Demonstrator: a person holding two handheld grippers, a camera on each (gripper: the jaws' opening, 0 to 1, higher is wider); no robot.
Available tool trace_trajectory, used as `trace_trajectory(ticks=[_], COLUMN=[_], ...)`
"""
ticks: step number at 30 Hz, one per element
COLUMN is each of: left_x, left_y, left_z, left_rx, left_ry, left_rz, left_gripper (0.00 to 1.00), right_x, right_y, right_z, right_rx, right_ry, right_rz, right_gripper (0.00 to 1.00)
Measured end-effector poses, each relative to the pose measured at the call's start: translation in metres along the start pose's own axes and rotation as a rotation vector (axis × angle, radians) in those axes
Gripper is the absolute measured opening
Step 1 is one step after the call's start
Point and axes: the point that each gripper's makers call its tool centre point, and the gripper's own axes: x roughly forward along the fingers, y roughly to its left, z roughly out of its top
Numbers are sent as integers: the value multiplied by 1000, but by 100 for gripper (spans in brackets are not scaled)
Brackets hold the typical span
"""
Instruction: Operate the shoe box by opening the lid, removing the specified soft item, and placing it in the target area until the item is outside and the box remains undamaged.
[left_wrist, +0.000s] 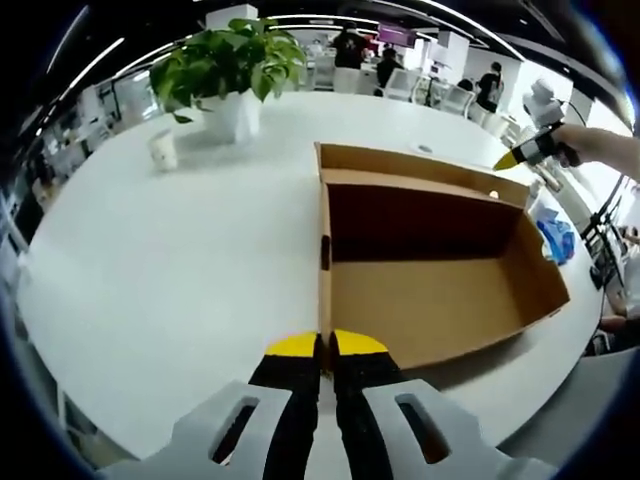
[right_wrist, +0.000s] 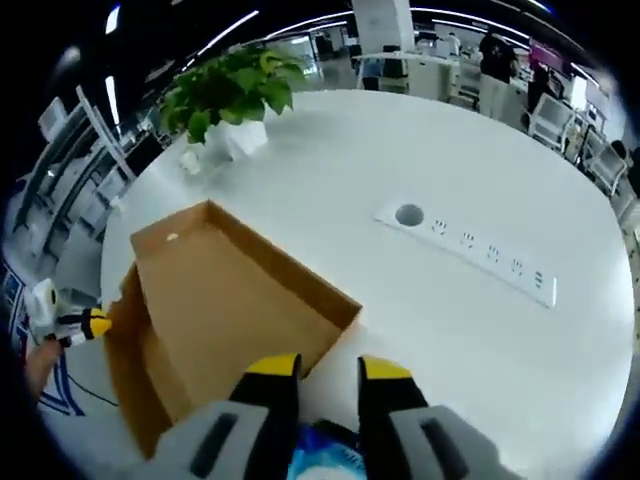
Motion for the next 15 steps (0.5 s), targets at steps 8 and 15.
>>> trace_trajectory(ticks=[8, 15], left_x=[0, 0], left_y=[-1, 0], left_z=[0, 0], left_rx=[-4, -6], left_ry=[-2, -5], left_rz=[0, -4], left_gripper=[1, 1], right_x=[13, 15], right_y=[7, 9], right_z=[-12, -15], right_rx=[124, 126], right_ry=[-4, -5], right_rz=[-20, -37], right_gripper=[18, 7])
